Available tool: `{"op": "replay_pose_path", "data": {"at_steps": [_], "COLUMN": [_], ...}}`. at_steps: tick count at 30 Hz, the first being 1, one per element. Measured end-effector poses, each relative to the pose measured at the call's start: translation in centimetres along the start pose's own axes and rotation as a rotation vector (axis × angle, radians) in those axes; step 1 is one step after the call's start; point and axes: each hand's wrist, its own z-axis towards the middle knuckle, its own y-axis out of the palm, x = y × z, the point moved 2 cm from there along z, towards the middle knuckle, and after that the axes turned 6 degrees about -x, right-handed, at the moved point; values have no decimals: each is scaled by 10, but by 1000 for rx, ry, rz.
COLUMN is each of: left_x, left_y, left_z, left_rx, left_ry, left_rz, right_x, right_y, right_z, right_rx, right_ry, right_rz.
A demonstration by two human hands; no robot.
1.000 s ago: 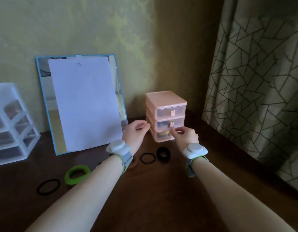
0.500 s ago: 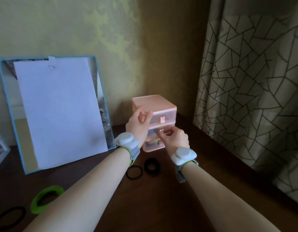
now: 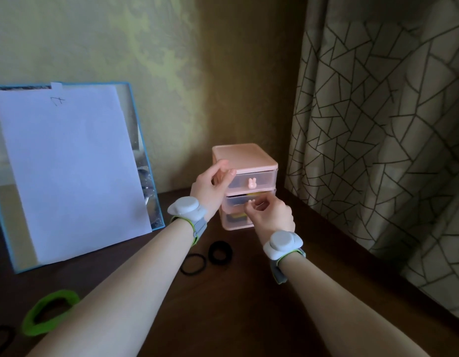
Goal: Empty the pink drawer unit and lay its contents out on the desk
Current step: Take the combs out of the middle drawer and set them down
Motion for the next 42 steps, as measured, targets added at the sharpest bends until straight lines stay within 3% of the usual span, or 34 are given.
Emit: {"op": "replay_pose_path", "data": {"at_steps": [10, 20, 27, 35, 39, 42], "left_x": [5, 6, 10, 18, 17, 14], "left_y": [1, 0, 2, 2, -4, -4], "left_z": [-6, -30, -57, -73, -76, -80], "left_rx": [-45, -102, -194, -217, -235, -247], "left_ry": [-41, -116, -289, -309, -345, -356], "left_rz": [-18, 117, -45, -87, -213, -299], "right_x": [6, 14, 17, 16, 0, -31], "right_y": [-13, -29, -41, -53, -79, -84], "right_z": [-25, -52, -75, -83, -69, -43], "right_rx": [24, 16, 3, -22, 81, 9], "right_ry": [-22, -22, -36, -39, -195, -301], "right_rz": [-12, -2, -11, 15, 110, -56]}}
